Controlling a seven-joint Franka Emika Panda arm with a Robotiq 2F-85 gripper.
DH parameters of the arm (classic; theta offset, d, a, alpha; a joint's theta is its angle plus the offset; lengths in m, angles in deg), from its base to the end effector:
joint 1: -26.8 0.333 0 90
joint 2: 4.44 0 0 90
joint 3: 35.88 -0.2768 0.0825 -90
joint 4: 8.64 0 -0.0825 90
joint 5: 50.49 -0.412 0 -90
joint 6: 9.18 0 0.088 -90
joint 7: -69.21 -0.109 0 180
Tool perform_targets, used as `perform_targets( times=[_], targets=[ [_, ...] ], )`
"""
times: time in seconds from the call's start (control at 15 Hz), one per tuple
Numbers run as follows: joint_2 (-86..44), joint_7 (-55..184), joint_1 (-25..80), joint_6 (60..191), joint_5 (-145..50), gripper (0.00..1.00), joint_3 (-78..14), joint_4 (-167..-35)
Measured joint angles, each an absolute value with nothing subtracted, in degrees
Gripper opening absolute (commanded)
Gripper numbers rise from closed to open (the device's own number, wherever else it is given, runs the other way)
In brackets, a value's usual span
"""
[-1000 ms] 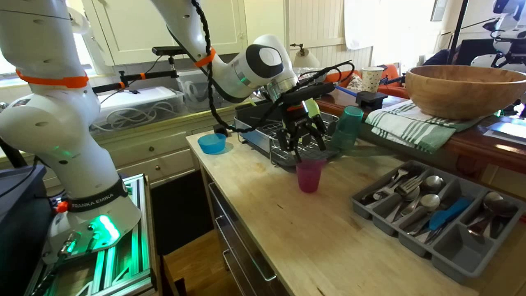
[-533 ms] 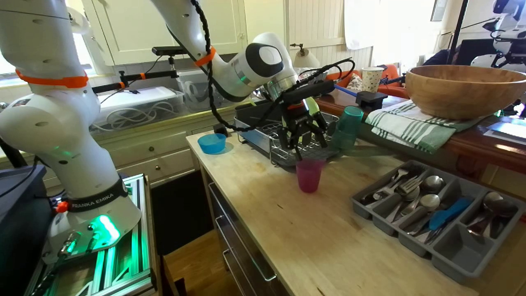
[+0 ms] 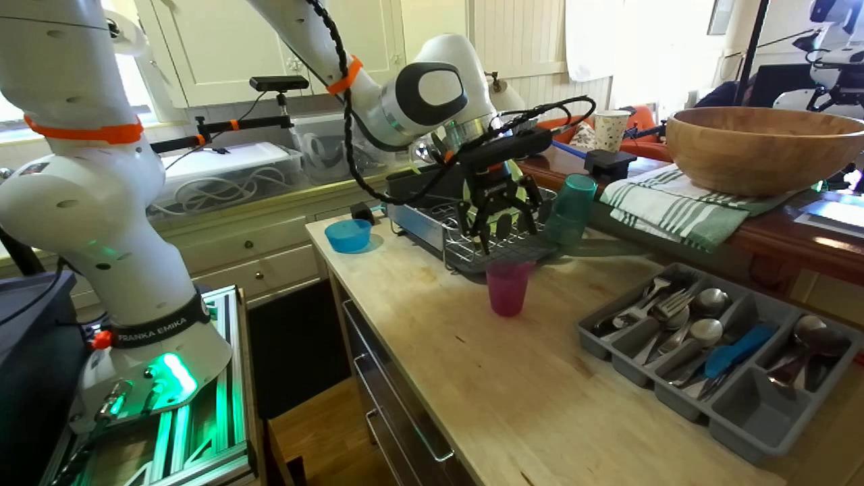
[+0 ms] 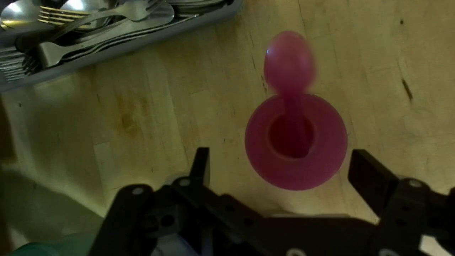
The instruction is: Pick up the cup and make it stand upright then put the purple spoon back into it
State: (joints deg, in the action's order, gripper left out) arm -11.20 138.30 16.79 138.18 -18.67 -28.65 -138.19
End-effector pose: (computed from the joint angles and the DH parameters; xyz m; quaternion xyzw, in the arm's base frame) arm 0.5413 -0.1600 0.2659 0.7649 0.6126 -0.0540 0.1914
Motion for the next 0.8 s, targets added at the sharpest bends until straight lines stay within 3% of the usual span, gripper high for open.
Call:
perform_targets(
  times=[0.8],
  targets=[
    [-8.15,133.9,15.42,140.45,-40.79,1.0,-27.16,-137.38]
  ],
)
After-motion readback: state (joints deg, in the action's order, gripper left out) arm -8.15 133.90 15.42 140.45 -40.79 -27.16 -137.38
